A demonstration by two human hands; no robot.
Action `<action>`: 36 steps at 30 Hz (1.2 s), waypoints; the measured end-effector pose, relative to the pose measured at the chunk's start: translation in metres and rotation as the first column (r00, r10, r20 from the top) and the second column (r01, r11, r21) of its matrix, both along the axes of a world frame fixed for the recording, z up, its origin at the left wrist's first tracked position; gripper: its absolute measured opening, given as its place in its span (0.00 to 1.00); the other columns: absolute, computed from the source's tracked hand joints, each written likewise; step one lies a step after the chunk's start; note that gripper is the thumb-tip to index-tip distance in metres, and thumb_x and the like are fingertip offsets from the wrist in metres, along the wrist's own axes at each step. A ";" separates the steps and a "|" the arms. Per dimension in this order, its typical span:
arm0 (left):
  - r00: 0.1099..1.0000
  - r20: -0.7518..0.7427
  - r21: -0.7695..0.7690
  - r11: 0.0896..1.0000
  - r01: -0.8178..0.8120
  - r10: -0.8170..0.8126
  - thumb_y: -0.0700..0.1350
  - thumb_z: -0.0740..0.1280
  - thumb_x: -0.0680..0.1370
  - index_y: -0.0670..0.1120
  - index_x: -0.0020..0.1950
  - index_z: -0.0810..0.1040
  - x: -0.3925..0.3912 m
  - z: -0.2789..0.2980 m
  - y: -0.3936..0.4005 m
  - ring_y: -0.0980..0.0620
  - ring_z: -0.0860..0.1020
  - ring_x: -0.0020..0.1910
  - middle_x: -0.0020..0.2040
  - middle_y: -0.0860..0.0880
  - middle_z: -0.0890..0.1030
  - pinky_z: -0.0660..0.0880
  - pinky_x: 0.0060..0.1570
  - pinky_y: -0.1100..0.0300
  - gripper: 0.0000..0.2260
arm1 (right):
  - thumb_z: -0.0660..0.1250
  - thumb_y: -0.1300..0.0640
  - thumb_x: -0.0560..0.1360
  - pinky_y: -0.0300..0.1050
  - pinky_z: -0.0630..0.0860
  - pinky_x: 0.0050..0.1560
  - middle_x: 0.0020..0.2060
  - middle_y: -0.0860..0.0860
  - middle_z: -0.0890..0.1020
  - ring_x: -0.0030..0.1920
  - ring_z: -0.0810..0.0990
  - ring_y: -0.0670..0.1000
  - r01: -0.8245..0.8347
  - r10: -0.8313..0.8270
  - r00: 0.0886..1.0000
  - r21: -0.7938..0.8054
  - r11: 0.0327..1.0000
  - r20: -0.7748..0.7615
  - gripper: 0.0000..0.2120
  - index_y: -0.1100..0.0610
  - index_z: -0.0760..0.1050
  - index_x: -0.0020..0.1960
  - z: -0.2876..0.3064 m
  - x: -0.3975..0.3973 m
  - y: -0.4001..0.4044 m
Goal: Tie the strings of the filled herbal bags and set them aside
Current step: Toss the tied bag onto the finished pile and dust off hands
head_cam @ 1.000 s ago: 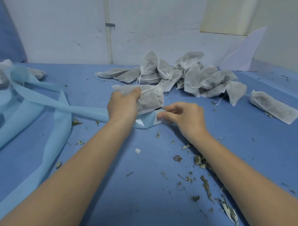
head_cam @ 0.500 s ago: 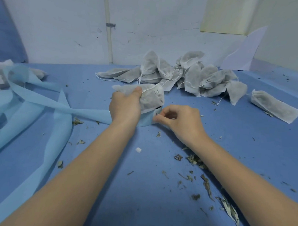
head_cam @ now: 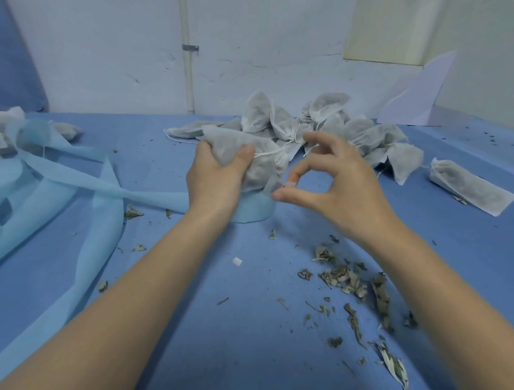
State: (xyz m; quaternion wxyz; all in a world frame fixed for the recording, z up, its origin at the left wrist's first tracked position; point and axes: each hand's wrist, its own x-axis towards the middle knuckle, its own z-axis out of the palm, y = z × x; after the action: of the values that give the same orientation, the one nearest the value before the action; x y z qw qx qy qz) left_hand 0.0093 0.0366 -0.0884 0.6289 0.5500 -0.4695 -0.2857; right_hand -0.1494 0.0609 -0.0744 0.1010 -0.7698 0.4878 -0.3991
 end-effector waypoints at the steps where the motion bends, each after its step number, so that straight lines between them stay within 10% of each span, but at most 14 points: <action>1: 0.999 0.008 -0.013 0.998 0.054 -0.053 0.49 0.71 0.74 0.46 0.55 0.74 -0.001 0.001 0.002 0.50 0.78 0.54 0.53 0.51 0.80 0.73 0.56 0.56 0.14 | 0.77 0.48 0.65 0.28 0.61 0.59 0.66 0.45 0.70 0.63 0.68 0.46 -0.009 0.009 1.000 -0.045 0.999 0.014 0.09 0.48 0.78 0.38 0.002 -0.001 0.001; 16: 0.900 -0.004 -0.037 0.900 0.435 -0.435 0.40 0.70 0.74 0.45 0.52 0.79 -0.010 -0.001 0.014 0.53 0.81 0.47 0.47 0.49 0.83 0.75 0.47 0.60 0.08 | 0.77 0.50 0.66 0.25 0.60 0.57 0.55 0.44 0.75 0.61 0.72 0.46 0.014 -0.012 1.000 -0.103 0.995 0.015 0.10 0.47 0.76 0.39 0.006 -0.012 -0.004; 23: 0.822 -0.118 -0.040 0.830 0.556 -0.556 0.43 0.70 0.70 0.41 0.51 0.80 -0.009 0.003 0.016 0.49 0.81 0.45 0.45 0.46 0.83 0.76 0.49 0.53 0.11 | 0.80 0.53 0.62 0.44 0.79 0.53 0.45 0.45 0.84 0.48 0.83 0.44 -0.117 0.057 0.928 0.142 0.983 0.369 0.25 0.48 0.70 0.52 0.005 -0.015 -0.005; 36: 0.877 -0.011 0.002 0.877 0.481 -0.481 0.36 0.79 0.59 0.39 0.55 0.78 -0.018 -0.004 0.017 0.46 0.83 0.48 0.48 0.44 0.84 0.78 0.53 0.47 0.25 | 0.75 0.54 0.69 0.34 0.77 0.40 0.34 0.45 0.84 0.38 0.82 0.42 -0.128 0.026 0.768 0.112 0.985 0.640 0.04 0.52 0.81 0.40 -0.007 -0.003 -0.009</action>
State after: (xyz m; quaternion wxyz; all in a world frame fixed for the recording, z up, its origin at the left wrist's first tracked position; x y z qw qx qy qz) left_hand -0.0084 0.0531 -0.0927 0.5394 0.4162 -0.5873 -0.4368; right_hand -0.1523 0.0517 -0.0816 0.3336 -0.5988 0.4211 -0.5939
